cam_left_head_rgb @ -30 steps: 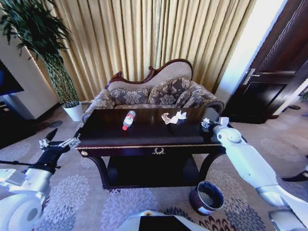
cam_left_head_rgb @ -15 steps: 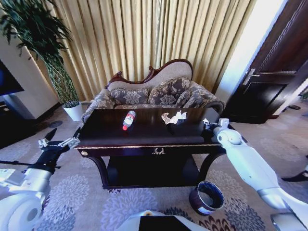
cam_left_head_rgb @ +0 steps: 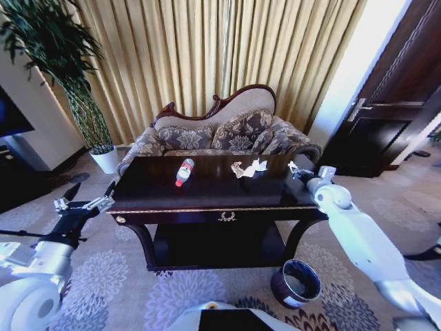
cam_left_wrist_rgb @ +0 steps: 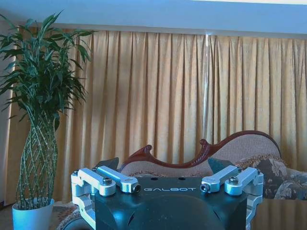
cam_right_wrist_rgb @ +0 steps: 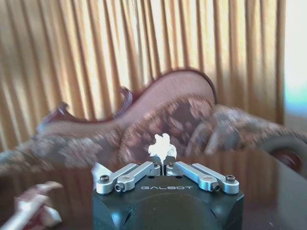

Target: Move to the front of the table and place the trash on the table into the trash bin.

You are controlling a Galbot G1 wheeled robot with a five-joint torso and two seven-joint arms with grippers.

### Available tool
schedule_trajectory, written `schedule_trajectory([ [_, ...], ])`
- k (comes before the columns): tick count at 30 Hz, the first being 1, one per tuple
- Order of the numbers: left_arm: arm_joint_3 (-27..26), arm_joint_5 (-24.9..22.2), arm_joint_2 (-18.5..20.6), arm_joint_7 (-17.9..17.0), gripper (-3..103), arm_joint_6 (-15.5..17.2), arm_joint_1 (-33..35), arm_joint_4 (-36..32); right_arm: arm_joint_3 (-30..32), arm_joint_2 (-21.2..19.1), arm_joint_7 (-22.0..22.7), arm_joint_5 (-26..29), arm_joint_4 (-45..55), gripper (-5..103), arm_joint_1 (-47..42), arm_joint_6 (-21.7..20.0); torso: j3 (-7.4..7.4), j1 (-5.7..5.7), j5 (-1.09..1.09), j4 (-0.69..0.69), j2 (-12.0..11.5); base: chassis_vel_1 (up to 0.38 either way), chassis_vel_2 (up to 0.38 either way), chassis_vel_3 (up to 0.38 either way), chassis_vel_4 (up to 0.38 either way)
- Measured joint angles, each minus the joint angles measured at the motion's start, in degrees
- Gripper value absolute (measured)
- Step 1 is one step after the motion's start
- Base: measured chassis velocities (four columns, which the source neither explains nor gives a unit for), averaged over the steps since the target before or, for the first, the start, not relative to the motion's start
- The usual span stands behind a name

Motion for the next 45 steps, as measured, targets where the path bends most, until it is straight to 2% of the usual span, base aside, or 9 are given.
schedule_trajectory([
  [6, -0.18, -0.22, -0.31, -0.05, 100, -0.06, 0.31, -0.02, 6.70, -1.16, -0.01, 1.08, 11.42, 1, -9.16, 0.69, 0.00, 0.00, 0.03, -0.01, 0.00, 0.000, 0.000, 0.000, 0.000],
  [9, 0.17, -0.25, -0.24, -0.14, 100, -0.09, 0.03, -0.02, 12.38, -1.30, 0.08, 2.14, 18.91, 1, -16.10, 0.74, -0.01, 0.00, 0.01, -0.01, 0.00, 0.000, 0.000, 0.000, 0.000],
  [11, 0.29, -0.26, -0.21, -0.17, 100, -0.09, -0.05, 0.01, 13.76, -1.21, 0.13, 2.18, 20.57, 1, -18.01, 0.98, 0.00, 0.00, 0.01, -0.01, 0.00, 0.000, 0.000, 0.000, 0.000],
  [15, 0.37, -0.34, -0.21, -0.24, 100, -0.09, -0.30, 0.34, 17.09, 0.41, 0.33, 0.18, 24.55, 1, -23.59, 2.82, 0.00, 0.00, 0.01, 0.00, 0.00, 0.000, 0.000, 0.000, 0.000],
  [18, 0.36, -0.41, -0.29, -0.27, 100, -0.01, -0.34, 0.73, 18.98, 3.10, 0.42, -2.10, 27.51, 1, -28.32, 4.65, 0.00, -0.01, 0.03, -0.01, 0.00, 0.000, 0.000, 0.000, 0.000],
  [21, 0.36, -0.48, -0.31, -0.75, 100, 0.69, -0.39, 0.80, 19.51, 4.83, 0.43, -3.66, 28.98, 1, -30.81, 5.46, 0.00, 0.00, 0.02, 0.00, 0.00, 0.000, 0.000, 0.000, 0.000],
  [24, 0.34, -1.19, 0.01, -1.99, 100, 2.96, -0.76, 0.78, 19.69, 6.84, 0.43, -5.18, 31.17, 1, -33.88, 5.89, 0.00, -0.01, 0.02, -0.01, 0.00, 0.000, 0.000, 0.000, 0.000],
  [29, 0.34, -1.90, 0.28, -2.95, 100, 4.95, -1.12, 0.81, 19.43, 8.06, 0.30, -5.94, 33.95, 1, -35.88, 5.90, 0.00, 0.00, 0.02, -0.01, 0.00, 0.000, 0.000, 0.000, 0.000],
  [45, 0.21, -2.23, 0.28, -2.96, 100, 5.43, -0.81, 1.36, 18.95, 8.72, 0.17, -7.43, 35.69, 1, -36.74, 5.61, 0.01, 0.00, 0.02, 0.00, -0.01, 0.022, -0.024, -0.023, 0.020],
])
